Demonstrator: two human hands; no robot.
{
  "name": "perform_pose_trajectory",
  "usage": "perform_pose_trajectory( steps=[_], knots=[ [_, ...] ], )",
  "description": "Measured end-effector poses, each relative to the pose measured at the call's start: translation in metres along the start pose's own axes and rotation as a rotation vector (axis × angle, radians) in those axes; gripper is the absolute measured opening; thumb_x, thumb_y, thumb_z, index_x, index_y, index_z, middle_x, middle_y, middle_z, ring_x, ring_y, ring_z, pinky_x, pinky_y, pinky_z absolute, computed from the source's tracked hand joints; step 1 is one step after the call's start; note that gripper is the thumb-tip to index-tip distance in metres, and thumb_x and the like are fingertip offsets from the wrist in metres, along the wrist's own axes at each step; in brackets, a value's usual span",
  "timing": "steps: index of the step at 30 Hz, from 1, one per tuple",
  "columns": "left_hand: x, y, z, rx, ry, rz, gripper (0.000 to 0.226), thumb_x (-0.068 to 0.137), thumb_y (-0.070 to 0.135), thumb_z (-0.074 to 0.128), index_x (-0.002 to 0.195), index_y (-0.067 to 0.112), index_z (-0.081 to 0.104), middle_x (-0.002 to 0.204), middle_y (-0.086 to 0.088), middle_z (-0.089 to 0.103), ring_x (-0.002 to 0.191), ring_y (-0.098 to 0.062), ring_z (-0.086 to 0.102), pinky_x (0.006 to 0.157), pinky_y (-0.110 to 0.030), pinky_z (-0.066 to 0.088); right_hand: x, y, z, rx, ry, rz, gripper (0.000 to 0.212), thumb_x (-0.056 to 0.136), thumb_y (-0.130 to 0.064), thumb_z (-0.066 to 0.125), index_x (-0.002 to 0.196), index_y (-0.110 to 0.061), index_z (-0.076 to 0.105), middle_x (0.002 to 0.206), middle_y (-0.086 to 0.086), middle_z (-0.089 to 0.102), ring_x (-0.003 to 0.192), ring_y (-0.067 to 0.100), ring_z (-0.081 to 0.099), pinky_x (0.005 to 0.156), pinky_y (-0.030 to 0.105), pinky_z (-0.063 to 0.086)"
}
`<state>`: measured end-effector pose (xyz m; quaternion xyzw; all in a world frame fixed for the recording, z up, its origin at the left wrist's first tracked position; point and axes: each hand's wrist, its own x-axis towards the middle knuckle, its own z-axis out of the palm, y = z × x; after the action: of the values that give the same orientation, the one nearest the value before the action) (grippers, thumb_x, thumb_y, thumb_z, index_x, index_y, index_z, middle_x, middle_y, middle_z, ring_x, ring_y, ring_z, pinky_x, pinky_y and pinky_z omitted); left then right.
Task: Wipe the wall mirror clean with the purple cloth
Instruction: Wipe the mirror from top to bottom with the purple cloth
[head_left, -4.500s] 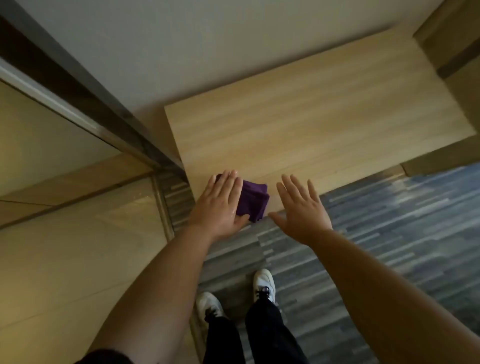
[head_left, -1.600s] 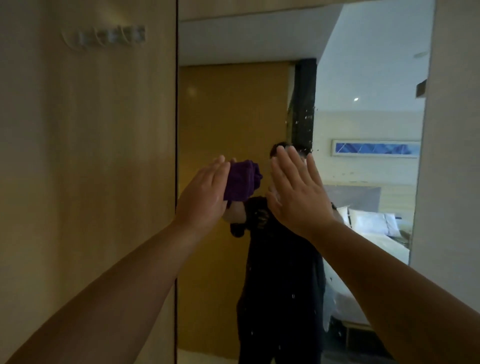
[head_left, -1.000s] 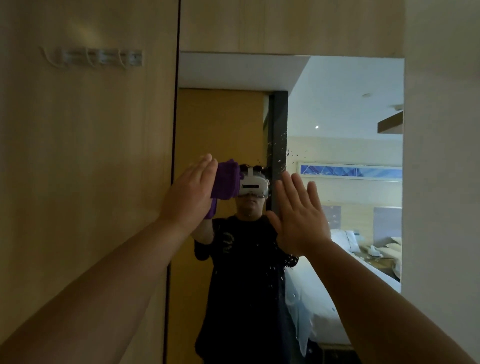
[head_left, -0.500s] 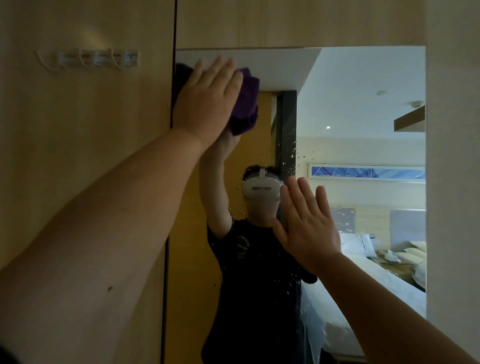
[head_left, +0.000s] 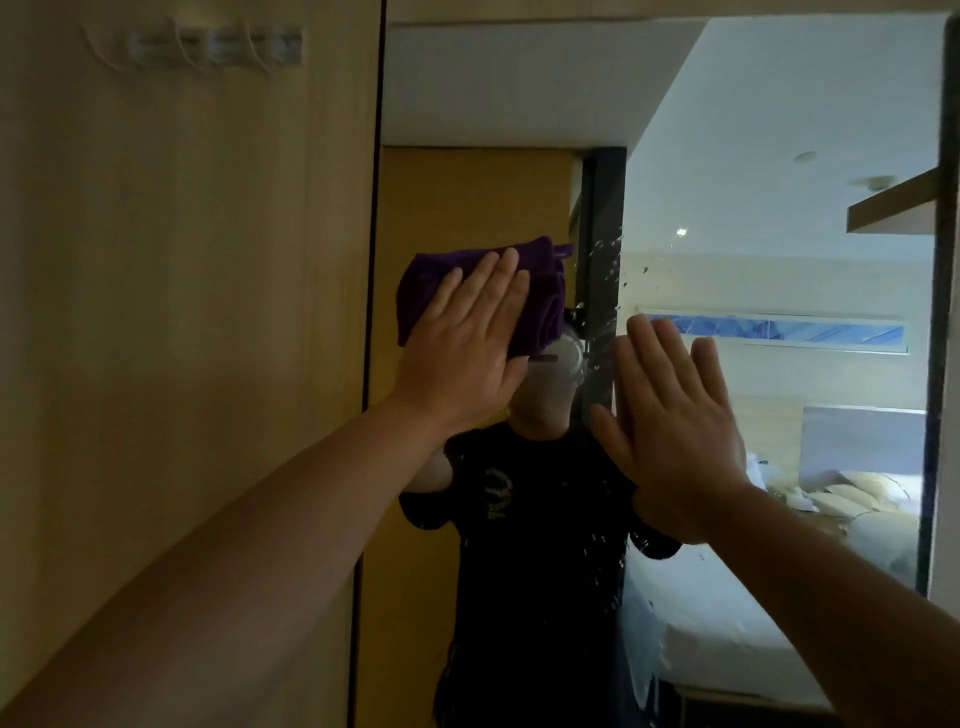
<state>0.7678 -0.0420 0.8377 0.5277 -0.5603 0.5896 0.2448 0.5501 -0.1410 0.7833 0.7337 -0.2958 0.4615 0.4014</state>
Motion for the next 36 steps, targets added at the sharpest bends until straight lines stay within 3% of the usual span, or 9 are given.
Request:
perform_pose_trajectory(
  steps=[10, 13, 16, 18, 21, 24, 28, 31, 36],
  knots=[
    [-0.212, 0.076, 0.031, -0.044, -0.175, 0.062, 0.096, 0.077, 0.05, 0.052, 0.155, 0.008, 0.015, 0.163, -0.01, 0.012, 0.15, -0.028, 0.007, 0.121, -0.044, 0.005, -0.002, -0.002, 0.007, 0.019, 0.026, 0.038, 0.07, 0.102, -0.053, 0.026, 0.155, -0.007, 0.025, 0.165, 0.012, 0.015, 0.154, 0.027, 0.003, 0.124, 0.049, -0.001],
    [-0.301, 0.105, 0.038, -0.019, -0.261, 0.076, 0.076, 0.084, 0.048, 0.049, 0.148, 0.011, 0.033, 0.156, -0.007, 0.029, 0.15, -0.026, 0.01, 0.119, -0.044, 0.013, -0.003, -0.005, 0.007, 0.03, 0.025, 0.055, 0.067, 0.103, -0.05, 0.027, 0.155, -0.007, 0.026, 0.165, 0.013, 0.016, 0.154, 0.027, 0.004, 0.124, 0.05, 0.001],
    [-0.332, 0.111, 0.035, -0.025, -0.335, -0.003, 0.058, 0.094, 0.047, 0.036, 0.141, 0.013, 0.042, 0.149, -0.005, 0.045, 0.15, -0.023, 0.012, 0.12, -0.042, 0.013, -0.004, -0.006, 0.006, 0.022, 0.015, 0.06, 0.067, 0.103, -0.05, 0.026, 0.155, -0.007, 0.026, 0.164, 0.013, 0.017, 0.154, 0.027, 0.004, 0.124, 0.05, 0.002],
    [-0.319, 0.109, 0.03, -0.06, -0.332, -0.039, 0.061, 0.092, 0.046, 0.043, 0.143, 0.013, 0.04, 0.147, -0.007, 0.047, 0.15, -0.023, 0.013, 0.12, -0.043, 0.014, -0.004, -0.005, 0.004, 0.023, 0.003, 0.051, 0.068, 0.103, -0.052, 0.024, 0.155, -0.008, 0.024, 0.165, 0.012, 0.016, 0.154, 0.026, 0.003, 0.124, 0.05, 0.002],
    [-0.253, 0.095, 0.023, -0.126, -0.23, -0.135, 0.08, 0.084, 0.045, 0.054, 0.149, 0.008, 0.027, 0.157, -0.013, 0.029, 0.149, -0.028, 0.014, 0.12, -0.048, 0.013, -0.004, -0.004, 0.002, 0.048, -0.001, 0.044, 0.067, 0.104, -0.051, 0.025, 0.156, -0.009, 0.024, 0.165, 0.01, 0.014, 0.154, 0.024, 0.001, 0.124, 0.049, 0.003],
    [-0.136, 0.073, 0.011, -0.14, -0.1, -0.215, 0.074, 0.093, 0.041, 0.051, 0.151, 0.006, 0.022, 0.159, -0.016, 0.02, 0.149, -0.031, 0.014, 0.12, -0.05, 0.011, -0.006, 0.0, -0.004, 0.154, 0.029, 0.068, 0.065, 0.104, -0.048, 0.028, 0.156, -0.011, 0.019, 0.165, 0.009, 0.011, 0.154, 0.021, -0.001, 0.125, 0.045, 0.0],
    [0.021, 0.049, -0.01, -0.1, -0.086, -0.268, 0.069, 0.099, 0.045, 0.037, 0.153, 0.008, 0.018, 0.162, -0.014, 0.012, 0.15, -0.028, 0.006, 0.122, -0.048, 0.005, -0.01, 0.032, -0.016, 0.125, 0.054, 0.145, 0.065, 0.105, -0.05, 0.018, 0.158, -0.012, 0.014, 0.166, 0.008, 0.007, 0.154, 0.021, -0.005, 0.123, 0.038, -0.012],
    [0.107, 0.041, -0.022, -0.052, -0.087, -0.232, 0.067, 0.101, 0.047, 0.025, 0.155, 0.009, 0.011, 0.163, -0.013, 0.007, 0.15, -0.027, 0.002, 0.122, -0.047, 0.002, -0.014, 0.06, -0.011, 0.101, 0.046, 0.192, 0.068, 0.104, -0.051, 0.02, 0.157, -0.008, 0.018, 0.166, 0.011, 0.01, 0.154, 0.022, -0.004, 0.124, 0.042, -0.008],
    [0.123, 0.052, -0.014, -0.012, -0.037, -0.174, 0.067, 0.099, 0.045, 0.026, 0.155, 0.009, 0.015, 0.163, -0.012, 0.012, 0.15, -0.027, 0.008, 0.121, -0.045, 0.006, -0.018, 0.073, 0.001, 0.076, 0.072, 0.172, 0.068, 0.104, -0.049, 0.02, 0.156, -0.006, 0.023, 0.165, 0.013, 0.013, 0.154, 0.025, 0.001, 0.124, 0.049, 0.002]
  ],
)
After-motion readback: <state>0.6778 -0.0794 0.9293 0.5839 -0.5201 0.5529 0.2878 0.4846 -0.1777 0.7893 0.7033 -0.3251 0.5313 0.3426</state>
